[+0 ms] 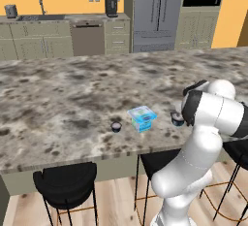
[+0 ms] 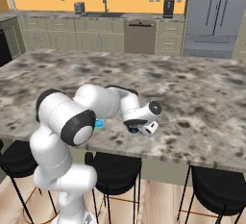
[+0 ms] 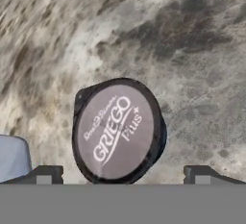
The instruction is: Stack the yogurt containers by placing the smaller containers on top of the larger containers.
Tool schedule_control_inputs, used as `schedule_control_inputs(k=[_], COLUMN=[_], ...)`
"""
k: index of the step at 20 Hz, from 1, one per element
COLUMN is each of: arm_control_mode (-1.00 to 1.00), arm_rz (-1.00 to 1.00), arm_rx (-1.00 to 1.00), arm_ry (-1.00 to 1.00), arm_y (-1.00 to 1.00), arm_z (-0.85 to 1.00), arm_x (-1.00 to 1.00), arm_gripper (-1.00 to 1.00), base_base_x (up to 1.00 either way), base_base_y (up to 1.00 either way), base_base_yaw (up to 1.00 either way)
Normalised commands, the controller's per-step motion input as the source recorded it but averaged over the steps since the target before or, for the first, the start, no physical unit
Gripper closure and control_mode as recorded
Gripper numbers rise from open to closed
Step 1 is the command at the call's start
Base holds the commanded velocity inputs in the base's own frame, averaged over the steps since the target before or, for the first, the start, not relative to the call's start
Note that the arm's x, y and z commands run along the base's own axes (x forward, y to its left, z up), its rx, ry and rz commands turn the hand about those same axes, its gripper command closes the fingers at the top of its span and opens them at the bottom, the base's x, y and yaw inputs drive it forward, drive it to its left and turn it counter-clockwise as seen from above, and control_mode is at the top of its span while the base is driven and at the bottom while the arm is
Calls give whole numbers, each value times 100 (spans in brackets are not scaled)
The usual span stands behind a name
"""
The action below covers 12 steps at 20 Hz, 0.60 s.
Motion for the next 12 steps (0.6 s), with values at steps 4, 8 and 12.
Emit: schedule_control_inputs(k=[4, 8, 12], arm_control_mode=[-100, -100, -100], arm_rz=[0, 0, 0], arm_rx=[0, 0, 0], arm_ry=[0, -1, -1], arm_y=[-5, -1, 0], arm_z=[-18, -21, -18], arm_x=[25, 18, 14], arm_gripper=[-100, -100, -100], base_base_x=[0, 0, 0], base_base_y=[0, 0, 0], base_base_yaw=[0, 0, 0])
